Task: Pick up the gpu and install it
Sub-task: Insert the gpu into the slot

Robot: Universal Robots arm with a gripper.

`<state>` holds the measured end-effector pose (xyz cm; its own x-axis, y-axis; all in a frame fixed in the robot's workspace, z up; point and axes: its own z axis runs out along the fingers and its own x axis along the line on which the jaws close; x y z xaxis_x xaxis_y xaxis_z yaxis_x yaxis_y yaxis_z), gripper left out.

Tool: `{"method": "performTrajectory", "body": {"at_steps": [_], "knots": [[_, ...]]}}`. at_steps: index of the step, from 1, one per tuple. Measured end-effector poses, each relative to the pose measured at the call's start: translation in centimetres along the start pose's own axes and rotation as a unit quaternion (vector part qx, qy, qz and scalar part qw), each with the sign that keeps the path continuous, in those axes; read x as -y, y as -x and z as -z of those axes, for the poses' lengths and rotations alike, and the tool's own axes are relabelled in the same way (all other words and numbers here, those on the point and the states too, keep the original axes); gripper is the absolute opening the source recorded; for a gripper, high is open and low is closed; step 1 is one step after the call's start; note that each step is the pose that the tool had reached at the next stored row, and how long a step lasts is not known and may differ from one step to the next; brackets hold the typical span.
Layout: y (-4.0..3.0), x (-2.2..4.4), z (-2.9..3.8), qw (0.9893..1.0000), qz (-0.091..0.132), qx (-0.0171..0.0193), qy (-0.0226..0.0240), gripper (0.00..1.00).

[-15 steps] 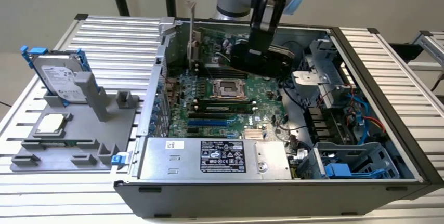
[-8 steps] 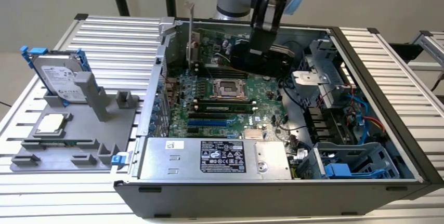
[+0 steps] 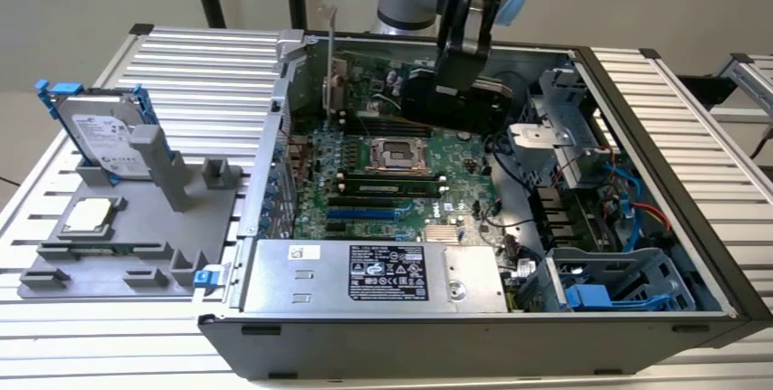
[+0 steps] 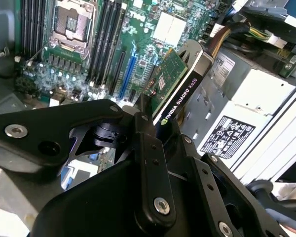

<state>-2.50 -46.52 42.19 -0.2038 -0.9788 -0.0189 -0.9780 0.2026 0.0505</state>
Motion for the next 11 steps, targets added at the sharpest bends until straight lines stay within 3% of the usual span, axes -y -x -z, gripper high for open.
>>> {"method": "performTrajectory", "body": {"at_steps": [11], "knots": [[0.0,0.0,0.04,0.9997,0.025,-0.0013,0.0005,0.0]]}}
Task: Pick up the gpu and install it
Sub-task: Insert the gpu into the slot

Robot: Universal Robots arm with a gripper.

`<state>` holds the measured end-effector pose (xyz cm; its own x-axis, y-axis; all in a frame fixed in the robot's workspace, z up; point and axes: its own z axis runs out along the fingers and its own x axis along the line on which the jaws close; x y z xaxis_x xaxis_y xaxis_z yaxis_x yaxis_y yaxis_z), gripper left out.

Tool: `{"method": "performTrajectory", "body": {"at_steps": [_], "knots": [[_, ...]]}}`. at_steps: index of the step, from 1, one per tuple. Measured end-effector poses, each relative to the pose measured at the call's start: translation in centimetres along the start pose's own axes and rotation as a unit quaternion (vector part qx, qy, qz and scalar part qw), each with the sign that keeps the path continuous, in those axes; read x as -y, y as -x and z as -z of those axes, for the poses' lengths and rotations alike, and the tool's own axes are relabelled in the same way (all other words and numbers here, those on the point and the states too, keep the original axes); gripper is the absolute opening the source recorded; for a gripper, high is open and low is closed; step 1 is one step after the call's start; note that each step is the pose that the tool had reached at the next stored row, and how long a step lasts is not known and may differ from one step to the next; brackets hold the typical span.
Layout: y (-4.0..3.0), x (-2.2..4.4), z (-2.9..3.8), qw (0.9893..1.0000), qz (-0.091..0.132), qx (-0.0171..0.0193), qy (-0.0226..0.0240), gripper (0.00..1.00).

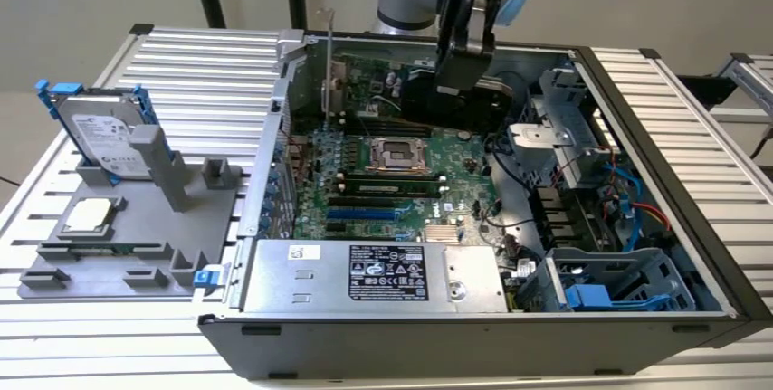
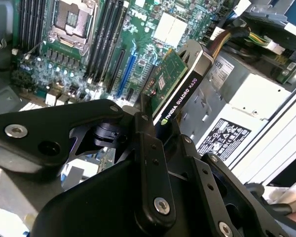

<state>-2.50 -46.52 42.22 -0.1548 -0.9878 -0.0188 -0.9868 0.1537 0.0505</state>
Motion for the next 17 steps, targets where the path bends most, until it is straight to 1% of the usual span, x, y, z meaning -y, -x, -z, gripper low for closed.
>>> {"method": "performTrajectory", "body": {"at_steps": [5,11,17], "knots": [[0.0,0.0,0.0,1.0,0.007,-0.0004,0.0001,0.0],[0.0,0.0,0.0,0.9999,0.01,-0.0005,0.0002,0.0],[0.0,0.0,0.0,0.9996,0.027,-0.0015,0.0005,0.0]]}}
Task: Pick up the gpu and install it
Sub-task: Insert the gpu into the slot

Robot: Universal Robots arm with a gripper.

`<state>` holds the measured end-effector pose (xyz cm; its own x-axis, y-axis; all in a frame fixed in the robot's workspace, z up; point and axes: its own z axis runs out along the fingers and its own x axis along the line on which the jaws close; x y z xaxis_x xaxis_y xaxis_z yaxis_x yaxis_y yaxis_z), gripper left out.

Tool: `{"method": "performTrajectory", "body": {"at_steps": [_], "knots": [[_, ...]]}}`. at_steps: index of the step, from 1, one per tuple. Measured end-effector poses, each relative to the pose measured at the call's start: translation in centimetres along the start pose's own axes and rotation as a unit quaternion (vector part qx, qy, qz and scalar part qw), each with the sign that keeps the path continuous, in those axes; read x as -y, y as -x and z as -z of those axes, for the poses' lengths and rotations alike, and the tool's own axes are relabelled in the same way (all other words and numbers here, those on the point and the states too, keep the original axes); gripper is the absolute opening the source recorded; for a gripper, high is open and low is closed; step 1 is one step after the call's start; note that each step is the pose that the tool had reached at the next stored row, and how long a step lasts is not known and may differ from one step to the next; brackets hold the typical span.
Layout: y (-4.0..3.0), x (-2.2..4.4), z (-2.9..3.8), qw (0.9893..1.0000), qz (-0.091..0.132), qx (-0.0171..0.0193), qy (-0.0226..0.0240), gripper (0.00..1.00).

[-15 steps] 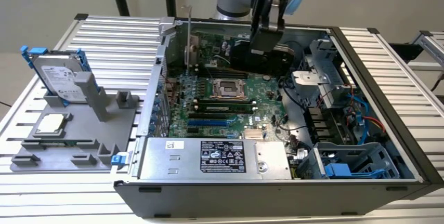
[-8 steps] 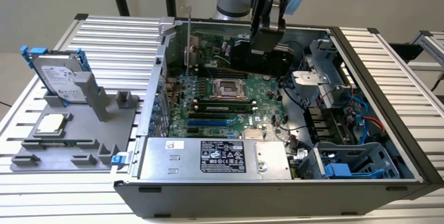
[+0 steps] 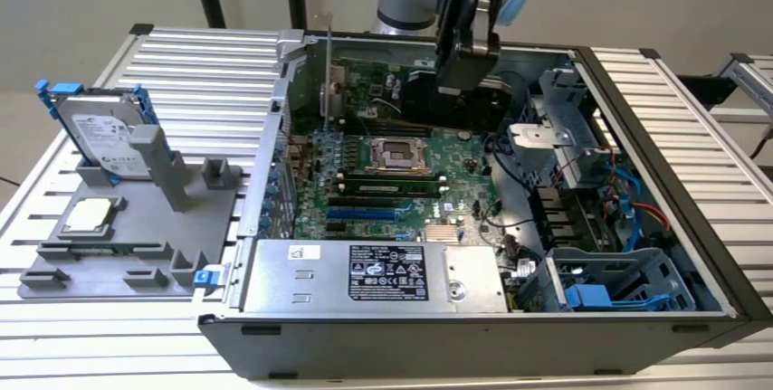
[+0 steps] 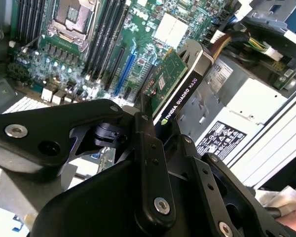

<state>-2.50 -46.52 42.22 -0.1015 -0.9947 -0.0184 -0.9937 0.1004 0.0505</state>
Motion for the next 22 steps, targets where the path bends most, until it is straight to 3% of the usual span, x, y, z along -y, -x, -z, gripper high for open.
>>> {"method": "performTrajectory", "body": {"at_steps": [11,22], "knots": [[0.0,0.0,0.0,0.9995,0.03,-0.0024,0.0005,0.0],[0.0,0.0,0.01,0.9993,0.036,-0.0028,0.0006,0.0]]}}
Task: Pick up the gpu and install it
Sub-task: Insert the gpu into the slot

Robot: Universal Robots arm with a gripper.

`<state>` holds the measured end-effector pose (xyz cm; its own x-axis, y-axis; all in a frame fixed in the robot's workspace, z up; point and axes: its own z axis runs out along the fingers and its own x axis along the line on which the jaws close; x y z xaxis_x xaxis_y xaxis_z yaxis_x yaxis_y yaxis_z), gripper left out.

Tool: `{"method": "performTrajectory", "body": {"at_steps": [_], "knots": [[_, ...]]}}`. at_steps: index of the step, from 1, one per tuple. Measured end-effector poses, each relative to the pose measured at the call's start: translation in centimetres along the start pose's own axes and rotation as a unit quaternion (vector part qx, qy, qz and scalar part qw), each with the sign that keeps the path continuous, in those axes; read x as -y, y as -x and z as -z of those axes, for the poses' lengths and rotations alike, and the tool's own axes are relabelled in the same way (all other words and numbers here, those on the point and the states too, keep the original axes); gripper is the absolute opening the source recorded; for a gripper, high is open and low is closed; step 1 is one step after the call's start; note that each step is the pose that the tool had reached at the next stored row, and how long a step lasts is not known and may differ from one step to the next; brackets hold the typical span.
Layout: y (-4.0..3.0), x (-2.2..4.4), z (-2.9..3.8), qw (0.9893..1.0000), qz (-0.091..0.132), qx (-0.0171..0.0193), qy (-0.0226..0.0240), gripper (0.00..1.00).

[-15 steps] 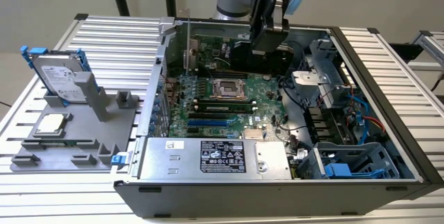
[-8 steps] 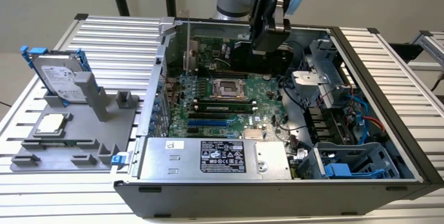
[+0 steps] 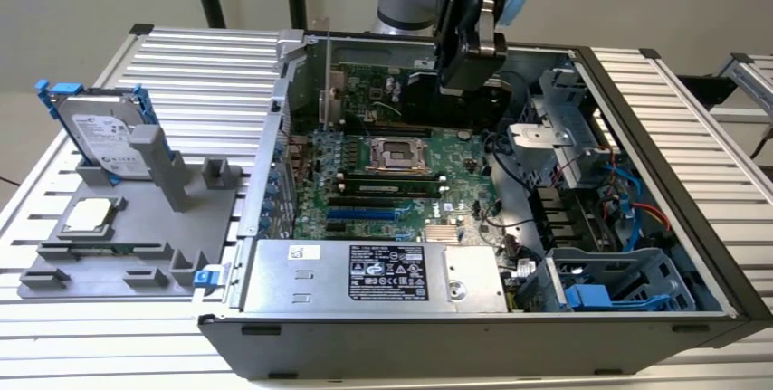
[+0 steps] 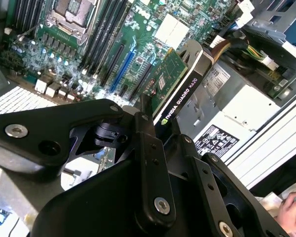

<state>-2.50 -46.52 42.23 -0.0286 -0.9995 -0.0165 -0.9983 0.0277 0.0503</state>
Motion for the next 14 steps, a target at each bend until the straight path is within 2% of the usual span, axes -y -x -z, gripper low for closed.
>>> {"method": "performTrajectory", "body": {"at_steps": [4,10,14], "knots": [[0.01,0.01,-0.07,1.0,0.0,0.0,0.0,0.0],[0.0,0.03,-0.62,1.0,0.0,0.0,0.0,0.0],[-0.01,0.03,-0.7,1.0,0.0,-0.0001,0.0,0.0]]}}
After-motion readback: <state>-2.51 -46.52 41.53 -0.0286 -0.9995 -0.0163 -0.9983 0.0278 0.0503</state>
